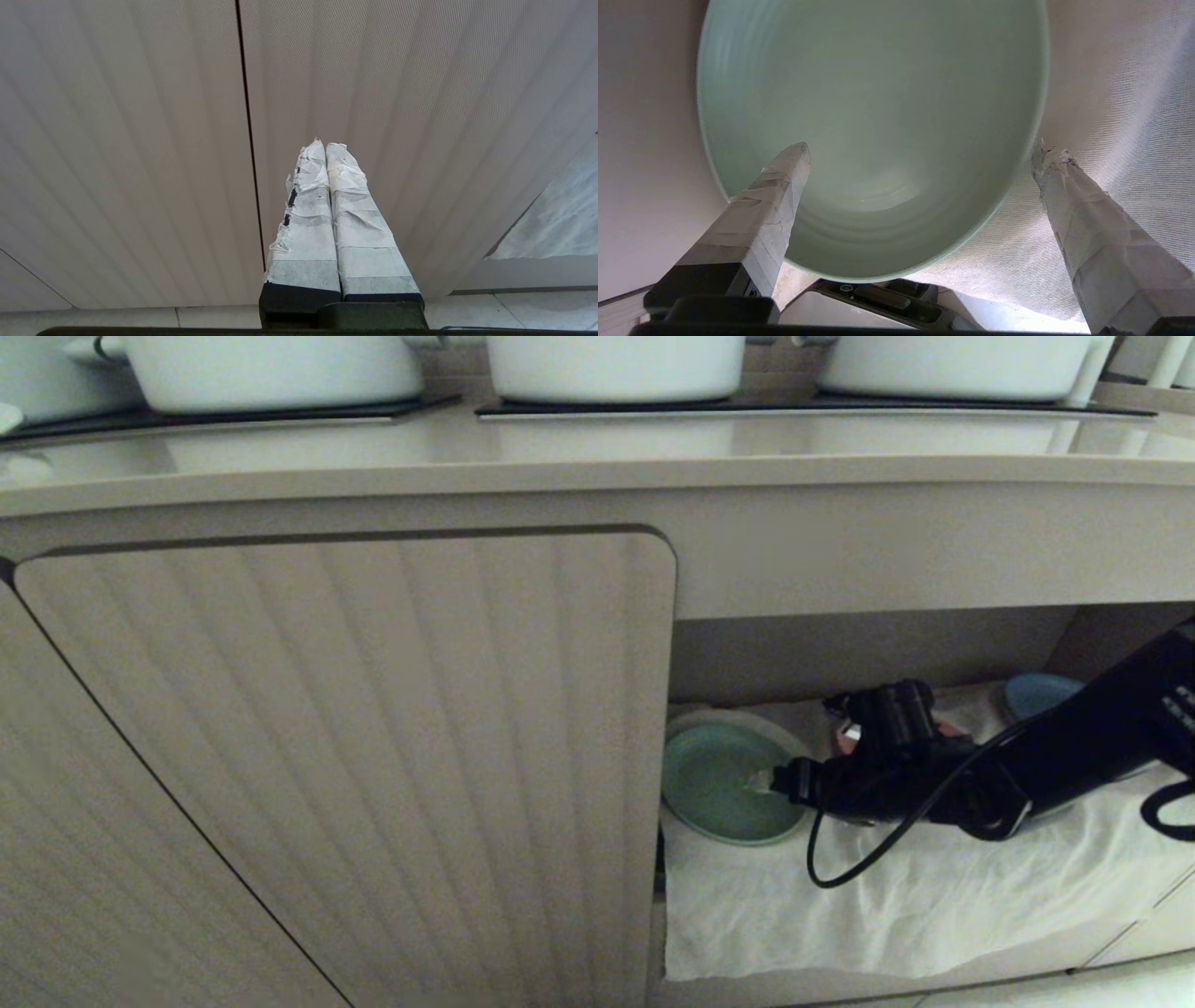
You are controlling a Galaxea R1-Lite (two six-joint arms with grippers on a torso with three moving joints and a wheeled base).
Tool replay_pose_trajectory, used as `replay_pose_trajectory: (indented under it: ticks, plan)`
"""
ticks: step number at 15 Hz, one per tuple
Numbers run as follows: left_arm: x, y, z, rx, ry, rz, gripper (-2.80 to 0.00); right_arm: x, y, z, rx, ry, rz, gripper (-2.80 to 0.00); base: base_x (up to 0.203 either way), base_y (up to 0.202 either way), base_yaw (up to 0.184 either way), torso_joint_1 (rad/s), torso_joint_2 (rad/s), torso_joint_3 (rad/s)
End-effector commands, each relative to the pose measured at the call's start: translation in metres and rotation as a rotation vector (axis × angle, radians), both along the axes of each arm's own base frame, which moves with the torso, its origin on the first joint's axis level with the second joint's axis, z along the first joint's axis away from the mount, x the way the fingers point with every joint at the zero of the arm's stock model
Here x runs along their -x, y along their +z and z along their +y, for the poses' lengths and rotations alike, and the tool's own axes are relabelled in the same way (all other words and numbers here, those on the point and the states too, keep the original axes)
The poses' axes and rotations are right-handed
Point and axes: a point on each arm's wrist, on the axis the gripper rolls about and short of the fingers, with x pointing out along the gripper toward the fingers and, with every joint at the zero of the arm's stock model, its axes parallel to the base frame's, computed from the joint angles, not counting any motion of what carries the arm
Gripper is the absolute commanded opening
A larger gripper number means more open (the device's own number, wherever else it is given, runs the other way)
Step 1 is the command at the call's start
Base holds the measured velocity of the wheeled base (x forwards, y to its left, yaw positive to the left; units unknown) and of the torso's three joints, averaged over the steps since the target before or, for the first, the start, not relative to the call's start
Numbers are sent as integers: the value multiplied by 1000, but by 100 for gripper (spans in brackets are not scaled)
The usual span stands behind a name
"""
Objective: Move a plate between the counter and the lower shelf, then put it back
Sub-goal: Pick up the plate in the cupboard
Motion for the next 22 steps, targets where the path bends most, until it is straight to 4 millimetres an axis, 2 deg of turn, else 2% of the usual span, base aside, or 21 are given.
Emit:
replay_pose_trajectory:
  ticks: [1, 22]
  plan:
    - [0, 0, 0, 1, 0, -1, -280, -1, -2, 0, -2, -2, 0, 0, 0, 0, 0, 0, 0, 0]
    - [0, 0, 0, 1, 0, -1, -280, -11, -9, 9, 9, 1, -14, 0, 0, 0, 0, 0, 0, 0]
